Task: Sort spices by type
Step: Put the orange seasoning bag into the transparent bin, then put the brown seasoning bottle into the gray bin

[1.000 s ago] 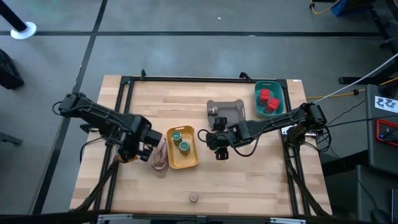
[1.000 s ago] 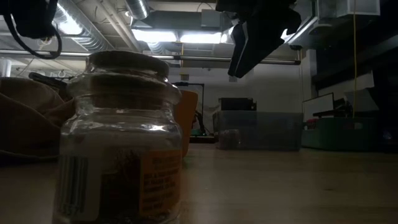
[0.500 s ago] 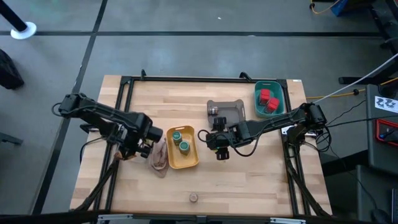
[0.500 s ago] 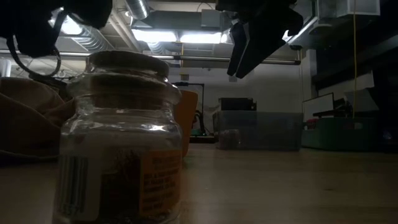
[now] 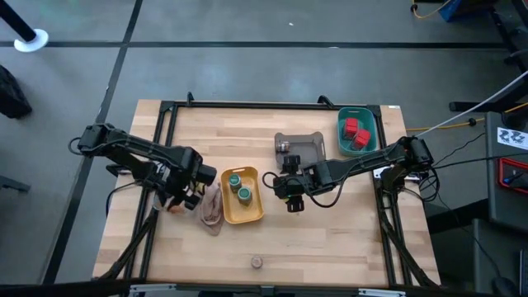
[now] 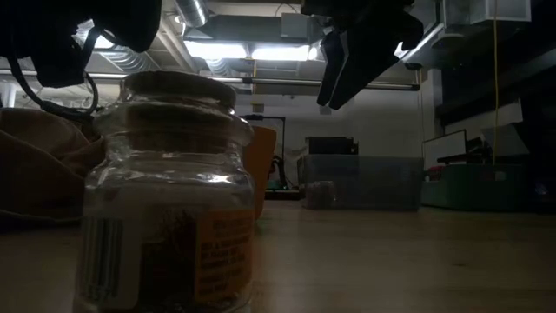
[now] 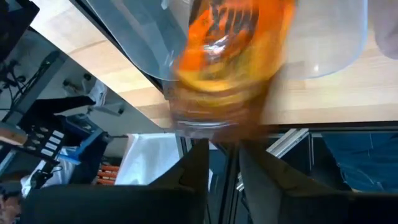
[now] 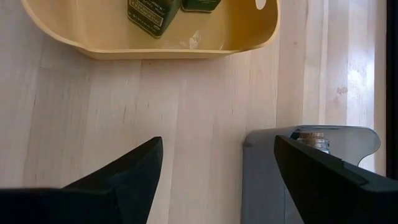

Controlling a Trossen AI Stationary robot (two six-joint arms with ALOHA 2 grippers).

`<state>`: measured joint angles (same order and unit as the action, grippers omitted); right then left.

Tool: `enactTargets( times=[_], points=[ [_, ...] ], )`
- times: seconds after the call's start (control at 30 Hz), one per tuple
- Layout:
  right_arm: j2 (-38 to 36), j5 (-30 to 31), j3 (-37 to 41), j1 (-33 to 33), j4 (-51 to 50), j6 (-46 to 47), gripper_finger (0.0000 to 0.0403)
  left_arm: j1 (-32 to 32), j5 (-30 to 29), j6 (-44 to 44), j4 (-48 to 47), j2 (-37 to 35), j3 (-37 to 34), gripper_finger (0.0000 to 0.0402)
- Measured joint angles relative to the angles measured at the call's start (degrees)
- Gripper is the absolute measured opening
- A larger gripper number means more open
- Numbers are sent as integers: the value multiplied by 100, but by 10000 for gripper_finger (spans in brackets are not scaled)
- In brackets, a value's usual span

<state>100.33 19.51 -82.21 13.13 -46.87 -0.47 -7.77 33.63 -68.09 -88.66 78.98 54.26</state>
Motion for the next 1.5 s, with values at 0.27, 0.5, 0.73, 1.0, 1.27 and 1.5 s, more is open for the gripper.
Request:
enactTargets(
  times=[0.27, 0.5, 0.73, 1.0, 1.27, 1.5],
  points=[
    [0, 0, 0, 2, 0, 0, 308, 0, 146, 144, -39, 0, 19, 98],
    [0, -2, 0, 0, -2, 5, 308, -11, -509, 858, -137, -178, 735, 79],
    [0, -358, 0, 2, 0, 394, 308, -223, -2241, 1677, 326, -712, 1402, 78],
    [2, -769, 0, 230, 90, 1143, 308, -575, -4074, 3949, 2167, -1421, 1362, 77],
    [2, -776, 23, 889, 672, 1766, 308, -420, -4549, 6021, 3373, -2154, 1357, 77],
    [2, -852, 451, 1505, 2154, 2134, 308, -259, -4588, 6254, 3563, -2780, 1357, 77]
  ],
)
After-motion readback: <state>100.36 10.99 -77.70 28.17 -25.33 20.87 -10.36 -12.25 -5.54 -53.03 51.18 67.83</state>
